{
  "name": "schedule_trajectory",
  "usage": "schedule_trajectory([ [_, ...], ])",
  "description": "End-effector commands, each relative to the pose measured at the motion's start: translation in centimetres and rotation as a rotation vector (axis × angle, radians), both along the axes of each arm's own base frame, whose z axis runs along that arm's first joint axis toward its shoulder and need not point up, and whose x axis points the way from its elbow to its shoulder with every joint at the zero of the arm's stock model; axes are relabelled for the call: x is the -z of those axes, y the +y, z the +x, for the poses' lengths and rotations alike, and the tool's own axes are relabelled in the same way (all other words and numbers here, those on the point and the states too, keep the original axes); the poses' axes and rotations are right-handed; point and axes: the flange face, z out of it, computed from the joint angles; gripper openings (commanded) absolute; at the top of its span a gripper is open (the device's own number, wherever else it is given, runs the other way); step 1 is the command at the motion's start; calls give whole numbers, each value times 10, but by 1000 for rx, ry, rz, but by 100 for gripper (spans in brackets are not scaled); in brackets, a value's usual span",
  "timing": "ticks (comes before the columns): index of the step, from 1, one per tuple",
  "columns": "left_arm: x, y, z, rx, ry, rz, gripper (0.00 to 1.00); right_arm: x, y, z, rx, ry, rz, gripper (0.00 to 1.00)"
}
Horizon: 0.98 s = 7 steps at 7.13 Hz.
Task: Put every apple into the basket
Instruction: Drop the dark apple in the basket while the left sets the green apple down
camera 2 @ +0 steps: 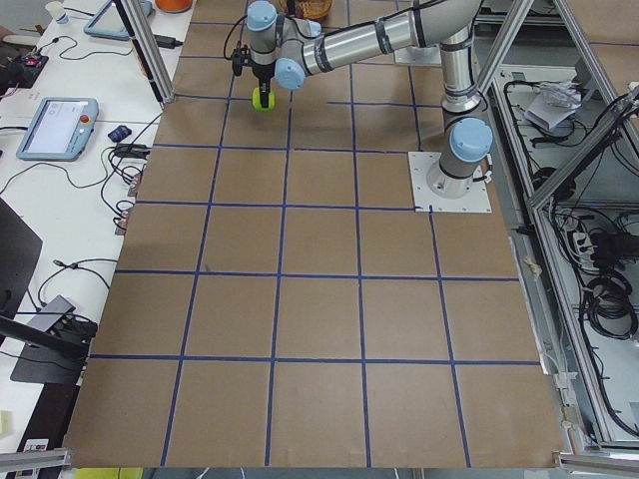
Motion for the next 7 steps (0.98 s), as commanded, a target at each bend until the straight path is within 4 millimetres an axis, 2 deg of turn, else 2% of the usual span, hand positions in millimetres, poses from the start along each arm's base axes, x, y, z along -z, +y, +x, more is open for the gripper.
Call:
schedule_trajectory([
  [1, 15, 27, -78, -105, 52, -13, 27, -13, 34, -130, -20, -7, -20, 63],
  [2, 25, 45, -110, -89, 47, 7, 29, -2, 49, -177, 20, -62, -54, 72],
  [3, 41, 43, -113, -85, 39, 22, 29, 18, 47, -209, 43, -65, -62, 75],
  [4, 50, 34, -113, -71, 28, 4, 40, 33, 41, -217, 47, -79, -62, 85],
  [5, 71, 35, -112, -69, 8, 31, 65, 35, 40, -218, 46, -93, -69, 100],
  [6, 80, 37, -112, -68, 4, 36, 90, 33, 41, -217, 45, -98, -63, 100],
  [7, 78, 37, -112, -65, 3, 32, 100, 26, 42, -212, 37, -90, -58, 100],
])
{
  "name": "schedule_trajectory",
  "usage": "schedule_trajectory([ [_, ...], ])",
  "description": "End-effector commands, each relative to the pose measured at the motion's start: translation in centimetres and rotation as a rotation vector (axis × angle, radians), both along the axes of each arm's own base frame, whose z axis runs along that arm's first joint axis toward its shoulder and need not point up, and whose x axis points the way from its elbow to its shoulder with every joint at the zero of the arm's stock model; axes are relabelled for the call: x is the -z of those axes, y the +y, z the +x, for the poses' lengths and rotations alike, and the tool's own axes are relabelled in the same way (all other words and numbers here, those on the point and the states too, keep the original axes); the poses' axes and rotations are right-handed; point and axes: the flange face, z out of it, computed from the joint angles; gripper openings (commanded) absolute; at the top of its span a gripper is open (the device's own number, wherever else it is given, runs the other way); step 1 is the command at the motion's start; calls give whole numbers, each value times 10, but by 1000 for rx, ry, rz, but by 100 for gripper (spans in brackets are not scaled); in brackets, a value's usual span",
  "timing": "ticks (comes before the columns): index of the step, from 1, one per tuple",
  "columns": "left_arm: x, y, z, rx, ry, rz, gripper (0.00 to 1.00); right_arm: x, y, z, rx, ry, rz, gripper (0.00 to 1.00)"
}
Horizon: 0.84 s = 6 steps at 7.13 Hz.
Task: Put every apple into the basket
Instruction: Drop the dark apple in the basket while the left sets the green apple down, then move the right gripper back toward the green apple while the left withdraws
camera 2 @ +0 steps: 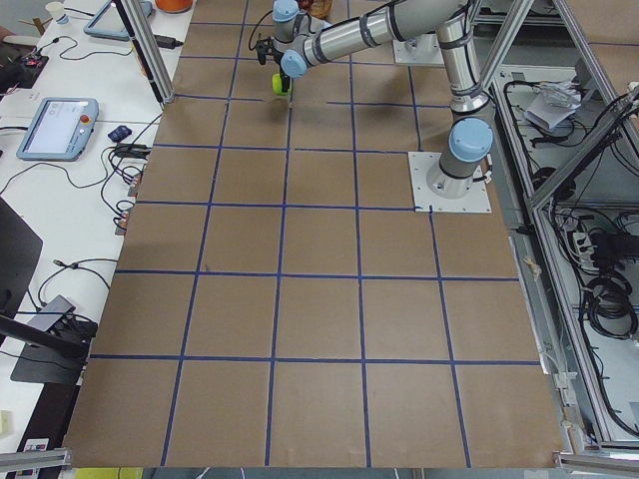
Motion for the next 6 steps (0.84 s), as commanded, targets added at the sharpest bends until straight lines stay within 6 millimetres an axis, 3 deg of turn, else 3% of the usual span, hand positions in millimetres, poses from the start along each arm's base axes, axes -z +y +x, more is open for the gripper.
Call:
schedule_trajectory([
  [1, -8, 0, 2, 8, -9, -14, 100, -21, 3, 23, -32, -12, 24, 100],
  [3, -83, -22, 49, 53, -93, -75, 100, -55, -15, 122, -135, -15, 49, 100],
  [4, -130, -27, 77, 92, -117, -37, 100, -53, -26, 187, -161, -19, 71, 100],
  [5, -179, -31, 113, 97, -133, -19, 100, -51, -30, 266, -199, -21, 77, 100],
  [6, -221, -15, 161, 136, -137, 45, 100, -51, -28, 326, -108, -19, 87, 100],
])
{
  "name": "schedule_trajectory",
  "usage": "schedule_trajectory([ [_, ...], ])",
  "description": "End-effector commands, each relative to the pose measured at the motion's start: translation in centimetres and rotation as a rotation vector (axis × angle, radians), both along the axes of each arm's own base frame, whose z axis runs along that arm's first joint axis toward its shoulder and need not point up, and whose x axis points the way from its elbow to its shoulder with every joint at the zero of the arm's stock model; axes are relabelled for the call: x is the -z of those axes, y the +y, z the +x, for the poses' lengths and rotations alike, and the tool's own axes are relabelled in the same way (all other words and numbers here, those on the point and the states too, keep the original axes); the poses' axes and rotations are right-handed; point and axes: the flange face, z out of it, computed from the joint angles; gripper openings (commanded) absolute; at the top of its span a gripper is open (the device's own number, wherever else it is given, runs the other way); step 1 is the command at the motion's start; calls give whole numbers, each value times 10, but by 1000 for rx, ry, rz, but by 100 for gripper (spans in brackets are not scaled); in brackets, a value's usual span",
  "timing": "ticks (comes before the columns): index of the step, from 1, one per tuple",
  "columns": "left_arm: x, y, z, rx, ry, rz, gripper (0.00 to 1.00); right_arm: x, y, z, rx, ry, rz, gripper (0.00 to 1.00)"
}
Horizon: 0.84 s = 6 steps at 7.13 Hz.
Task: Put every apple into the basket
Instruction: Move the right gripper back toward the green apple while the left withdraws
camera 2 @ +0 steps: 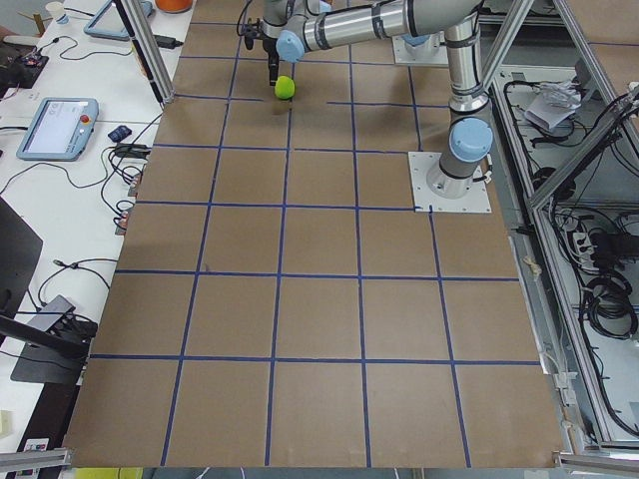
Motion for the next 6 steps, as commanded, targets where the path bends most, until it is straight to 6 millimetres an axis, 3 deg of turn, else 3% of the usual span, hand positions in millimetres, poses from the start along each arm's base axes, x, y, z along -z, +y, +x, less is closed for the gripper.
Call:
schedule_trajectory([
  [1, -84, 30, 105, 80, -16, 97, 100, -3, 1, 135, 155, 16, -43, 100],
  [2, -108, 52, 129, 62, -25, 104, 100, 19, -10, 174, 186, 16, -63, 100],
  [3, -123, 67, 135, 50, -29, 95, 100, 28, -25, 206, 246, 4, -102, 100],
  [4, -122, 70, 133, 34, -24, 91, 100, 28, -26, 256, 326, -4, -103, 100],
  [6, -130, 80, 131, 46, -18, 78, 100, 45, -31, 303, 398, -26, -120, 100],
])
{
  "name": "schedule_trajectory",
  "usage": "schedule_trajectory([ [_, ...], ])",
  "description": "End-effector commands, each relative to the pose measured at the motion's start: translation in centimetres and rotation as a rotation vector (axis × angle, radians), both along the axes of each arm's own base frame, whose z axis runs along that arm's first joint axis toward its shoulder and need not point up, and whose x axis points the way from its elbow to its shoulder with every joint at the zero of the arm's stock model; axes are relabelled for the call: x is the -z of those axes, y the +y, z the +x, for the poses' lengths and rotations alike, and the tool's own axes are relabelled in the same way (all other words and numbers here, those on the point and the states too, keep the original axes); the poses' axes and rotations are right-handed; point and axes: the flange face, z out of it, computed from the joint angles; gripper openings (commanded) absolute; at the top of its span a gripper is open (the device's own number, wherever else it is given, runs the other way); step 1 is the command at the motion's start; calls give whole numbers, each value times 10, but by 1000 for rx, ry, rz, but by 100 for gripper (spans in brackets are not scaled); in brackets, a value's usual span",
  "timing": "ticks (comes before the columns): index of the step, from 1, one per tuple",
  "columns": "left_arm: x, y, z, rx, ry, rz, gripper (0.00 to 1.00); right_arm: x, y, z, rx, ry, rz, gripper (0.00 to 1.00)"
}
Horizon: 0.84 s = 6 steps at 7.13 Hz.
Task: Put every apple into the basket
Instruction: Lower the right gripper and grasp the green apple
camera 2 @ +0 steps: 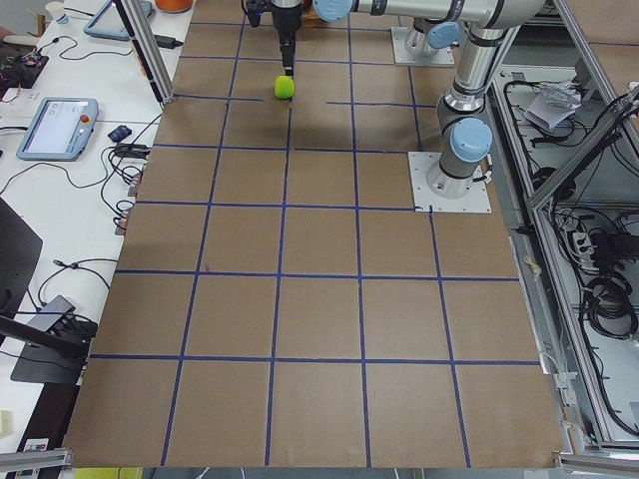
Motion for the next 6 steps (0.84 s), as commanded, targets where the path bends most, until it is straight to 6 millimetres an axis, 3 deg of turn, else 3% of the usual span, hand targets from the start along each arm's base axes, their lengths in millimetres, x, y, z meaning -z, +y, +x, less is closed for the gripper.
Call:
schedule_trajectory([
  [1, -4, 5, 15, -5, -57, -3, 100, 34, 4, 48, 26, -8, 15, 100],
  [2, -5, 5, 18, -10, -59, -2, 100, 51, 3, 56, 28, -46, 61, 100],
  [3, -6, 6, 21, -16, -63, -5, 100, 55, 5, 60, 22, -95, 77, 100],
  [6, -6, 5, 19, -23, -56, -7, 100, 77, 4, 54, 16, -24, 85, 100],
])
